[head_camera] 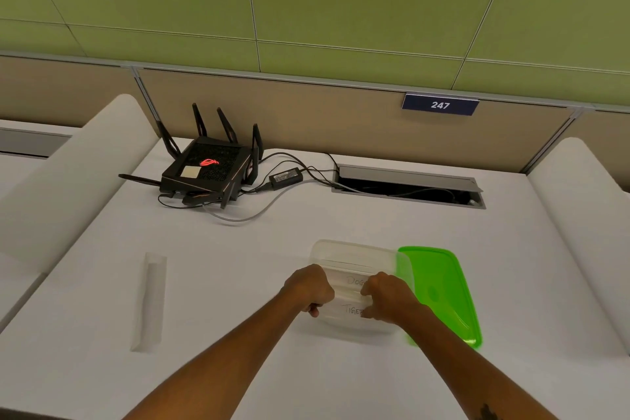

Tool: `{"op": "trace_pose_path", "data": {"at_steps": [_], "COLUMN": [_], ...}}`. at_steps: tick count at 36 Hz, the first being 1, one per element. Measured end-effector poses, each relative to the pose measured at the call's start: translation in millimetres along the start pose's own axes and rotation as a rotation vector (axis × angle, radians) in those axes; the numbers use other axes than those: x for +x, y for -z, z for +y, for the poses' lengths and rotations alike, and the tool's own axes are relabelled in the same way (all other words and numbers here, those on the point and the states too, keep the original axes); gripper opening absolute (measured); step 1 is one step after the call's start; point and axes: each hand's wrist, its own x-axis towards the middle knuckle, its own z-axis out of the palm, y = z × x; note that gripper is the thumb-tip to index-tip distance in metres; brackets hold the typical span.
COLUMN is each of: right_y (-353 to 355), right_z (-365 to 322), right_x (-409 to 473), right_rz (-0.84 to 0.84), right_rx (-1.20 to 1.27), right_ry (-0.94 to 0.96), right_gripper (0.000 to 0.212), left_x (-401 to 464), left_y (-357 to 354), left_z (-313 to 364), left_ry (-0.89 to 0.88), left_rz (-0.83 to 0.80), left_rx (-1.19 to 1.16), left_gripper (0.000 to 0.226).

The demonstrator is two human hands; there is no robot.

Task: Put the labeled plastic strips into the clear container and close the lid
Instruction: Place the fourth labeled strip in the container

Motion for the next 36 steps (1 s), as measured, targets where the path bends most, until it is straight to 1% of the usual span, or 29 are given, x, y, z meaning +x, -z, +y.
{"op": "trace_pose_path", "data": {"at_steps": [2, 4, 10, 12, 14, 17, 20, 23, 29, 36], "right_y": [5.5, 12.0, 34.2, 41.7, 46.3, 47.8, 44.4, 34.3, -6.3, -54.5], "right_z": [-1.7, -4.6, -26.7, -39.8, -56.7, -89.3, -128.0, -167.7, -244.9, -321.4], "right_x": [-0.3, 0.2, 0.1, 0.6, 1.6, 2.0, 2.6, 5.8, 15.6, 26.0], "right_rz": [0.006, 0.056, 0.338, 0.448, 0.541, 0.636, 0.676, 0.587, 0.282, -0.041], "right_rx": [0.026, 0.027, 0.068, 0.100, 0.133, 0.205, 0.262, 0.283, 0.380, 0.532], "right_ry": [-0.012, -0.006, 0.018, 0.029, 0.065, 0.122, 0.195, 0.263, 0.306, 0.211], "right_gripper": [0.061, 0.057, 0.057, 0.052, 0.045, 0.034, 0.029, 0.034, 0.055, 0.074], "left_x": [-0.9, -1.8, -0.3, 1.2, 4.3, 11.6, 18.1, 24.5, 39.4, 58.6], "left_y": [1.9, 5.7, 26.1, 37.2, 49.2, 66.9, 85.3, 103.2, 138.3, 175.2], "left_z": [-2.8, -6.8, -33.9, -48.5, -66.2, -97.3, -135.4, -176.8, -256.2, -327.0], "left_ry": [-0.029, -0.059, -0.172, -0.205, -0.230, -0.234, -0.198, -0.137, -0.052, 0.003], "left_rz": [0.012, 0.034, 0.183, 0.247, 0.328, 0.440, 0.505, 0.548, 0.561, 0.563], "left_rx": [0.016, 0.022, -0.047, -0.085, -0.115, -0.160, -0.189, -0.181, -0.111, 0.010], "left_gripper": [0.009, 0.012, 0.034, 0.038, 0.038, 0.032, 0.030, 0.030, 0.034, 0.048]}}
